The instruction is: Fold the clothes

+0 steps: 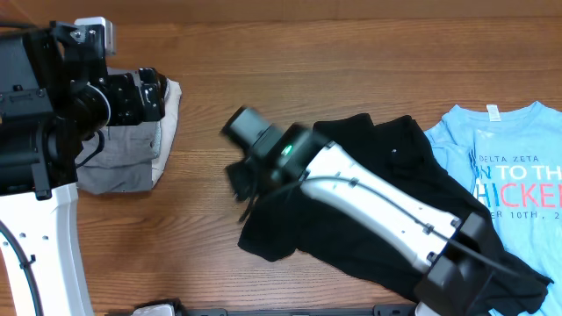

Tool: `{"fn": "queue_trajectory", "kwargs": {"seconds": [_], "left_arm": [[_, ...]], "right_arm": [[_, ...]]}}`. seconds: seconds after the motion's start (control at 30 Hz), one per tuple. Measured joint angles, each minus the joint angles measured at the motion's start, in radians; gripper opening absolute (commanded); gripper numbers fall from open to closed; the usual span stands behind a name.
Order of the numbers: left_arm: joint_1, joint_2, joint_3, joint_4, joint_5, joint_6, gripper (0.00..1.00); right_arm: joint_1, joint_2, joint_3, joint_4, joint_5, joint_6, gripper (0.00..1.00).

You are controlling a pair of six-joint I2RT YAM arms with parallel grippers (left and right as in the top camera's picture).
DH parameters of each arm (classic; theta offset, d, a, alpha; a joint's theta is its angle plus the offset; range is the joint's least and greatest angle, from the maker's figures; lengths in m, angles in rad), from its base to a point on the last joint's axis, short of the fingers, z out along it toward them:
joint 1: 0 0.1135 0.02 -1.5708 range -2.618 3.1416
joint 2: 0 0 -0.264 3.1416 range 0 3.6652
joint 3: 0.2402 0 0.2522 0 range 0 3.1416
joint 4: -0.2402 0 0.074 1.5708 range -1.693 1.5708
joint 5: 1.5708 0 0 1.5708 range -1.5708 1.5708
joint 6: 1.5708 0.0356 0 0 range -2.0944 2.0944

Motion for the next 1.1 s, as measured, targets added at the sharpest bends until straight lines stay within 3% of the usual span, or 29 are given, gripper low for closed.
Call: {"fn": "queue_trajectory", "kwargs": {"seconds": [0.27, 0.3, 0.37, 0.4, 0.53, 0.83, 1.1], "left_arm": [[-0.191, 0.152, 0.013, -0.058, 0.057, 0.033, 0.69], [-0.222, 0.187, 0.013, -0.058, 0.06, 0.042, 0.71], [-0.292, 0.266, 0.013, -0.058, 0.061, 0.067, 0.96], [-0.324, 0.304, 0.013, -0.057, 0.062, 0.077, 1.0], [-0.429, 0.457, 0.013, -0.038, 0.065, 0.092, 0.99], [-0.546, 0.77, 0.013, 0.049, 0.072, 0.159, 0.84], [-0.577, 0.897, 0.013, 0.098, 0.087, 0.215, 0.69]], "right_arm": [[-0.429, -0.015, 0.001, -0.096, 0.026, 0.126, 0.6], [-0.48, -0.016, 0.001, -0.106, 0.019, 0.13, 0.6], [-0.575, -0.016, 0.001, -0.13, -0.001, 0.131, 0.6], [-0.614, -0.016, 0.001, -0.144, -0.013, 0.127, 0.6], [-0.734, -0.02, 0.001, -0.19, -0.047, 0.094, 0.6], [-0.816, -0.03, 0.002, -0.229, -0.071, 0.032, 0.63], [-0.817, -0.031, 0.002, -0.226, -0.078, 0.016, 0.64]]}}
